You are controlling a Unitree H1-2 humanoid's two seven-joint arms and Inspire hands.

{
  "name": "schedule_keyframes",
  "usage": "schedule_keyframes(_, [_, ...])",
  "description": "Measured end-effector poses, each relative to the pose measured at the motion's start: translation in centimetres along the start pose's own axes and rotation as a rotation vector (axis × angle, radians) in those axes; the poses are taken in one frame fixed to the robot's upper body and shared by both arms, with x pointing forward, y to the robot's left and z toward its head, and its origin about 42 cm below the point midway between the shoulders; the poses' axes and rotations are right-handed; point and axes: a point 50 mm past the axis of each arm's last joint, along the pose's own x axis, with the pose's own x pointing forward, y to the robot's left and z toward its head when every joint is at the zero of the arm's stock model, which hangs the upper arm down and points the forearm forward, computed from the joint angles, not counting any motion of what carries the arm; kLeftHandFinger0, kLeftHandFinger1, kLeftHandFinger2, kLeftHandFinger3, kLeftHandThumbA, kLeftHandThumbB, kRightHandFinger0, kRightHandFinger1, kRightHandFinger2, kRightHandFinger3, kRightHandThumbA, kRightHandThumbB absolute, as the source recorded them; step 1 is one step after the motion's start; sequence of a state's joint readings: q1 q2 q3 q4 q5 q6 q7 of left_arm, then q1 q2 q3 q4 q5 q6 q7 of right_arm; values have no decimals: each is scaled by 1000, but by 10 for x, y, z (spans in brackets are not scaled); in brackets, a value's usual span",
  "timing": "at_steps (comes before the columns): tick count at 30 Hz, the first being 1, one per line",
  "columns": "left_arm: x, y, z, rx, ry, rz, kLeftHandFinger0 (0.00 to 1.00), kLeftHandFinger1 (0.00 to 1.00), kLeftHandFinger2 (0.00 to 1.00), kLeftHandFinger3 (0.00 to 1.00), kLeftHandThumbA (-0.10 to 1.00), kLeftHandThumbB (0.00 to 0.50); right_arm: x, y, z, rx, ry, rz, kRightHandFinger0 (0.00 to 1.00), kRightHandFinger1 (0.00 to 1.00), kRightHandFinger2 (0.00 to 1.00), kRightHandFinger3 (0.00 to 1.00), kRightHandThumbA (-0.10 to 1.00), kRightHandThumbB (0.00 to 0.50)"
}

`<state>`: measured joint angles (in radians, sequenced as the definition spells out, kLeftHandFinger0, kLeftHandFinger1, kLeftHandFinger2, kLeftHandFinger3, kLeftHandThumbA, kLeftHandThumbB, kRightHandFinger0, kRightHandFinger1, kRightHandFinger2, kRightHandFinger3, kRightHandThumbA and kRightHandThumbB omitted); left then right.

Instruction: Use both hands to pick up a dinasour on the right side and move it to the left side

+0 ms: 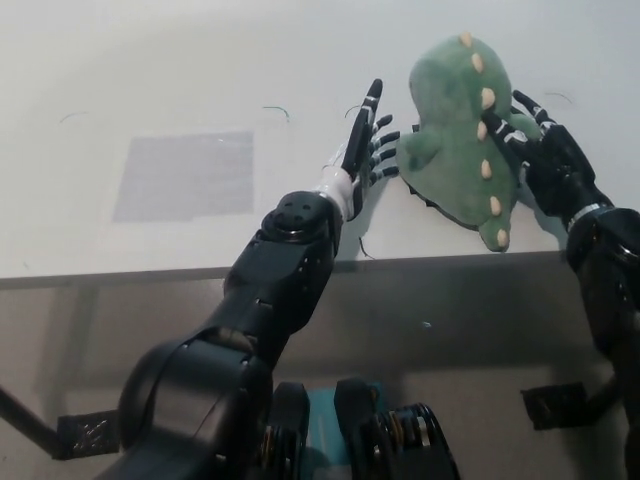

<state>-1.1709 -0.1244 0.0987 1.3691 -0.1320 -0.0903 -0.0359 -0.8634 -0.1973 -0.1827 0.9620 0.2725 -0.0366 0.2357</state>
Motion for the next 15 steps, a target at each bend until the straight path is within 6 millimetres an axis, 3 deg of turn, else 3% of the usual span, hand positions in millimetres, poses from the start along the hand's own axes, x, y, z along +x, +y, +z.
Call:
schedule_keyframes(4, [2,-7,7,5,-3,5,1000,1000,1000,1000,1000,398,1,7,-2,14,-3,-9,1000,1000,1000,1000,1000,309])
schedule_keyframes(10, [4,-20,12,1,1,16,1000,1000,1000,1000,1000,405,3,14,1,13,-18,-31,1000,1000,1000,1000,1000,294])
schedule_keyframes(12, [4,-23,12,2,5,18,1000,1000,1000,1000,1000,430,4,15,2,-4,-19,-33,1000,1000,1000,1000,1000,327])
schedule_keyframes(13, [4,-25,11,4,8,19,1000,1000,1000,1000,1000,416,4,16,2,-19,-19,-32,1000,1000,1000,1000,1000,355])
schedule_keyframes(15, [3,-29,10,9,13,16,1000,1000,1000,1000,1000,398,4,17,2,-52,-21,-33,1000,1000,1000,1000,1000,362])
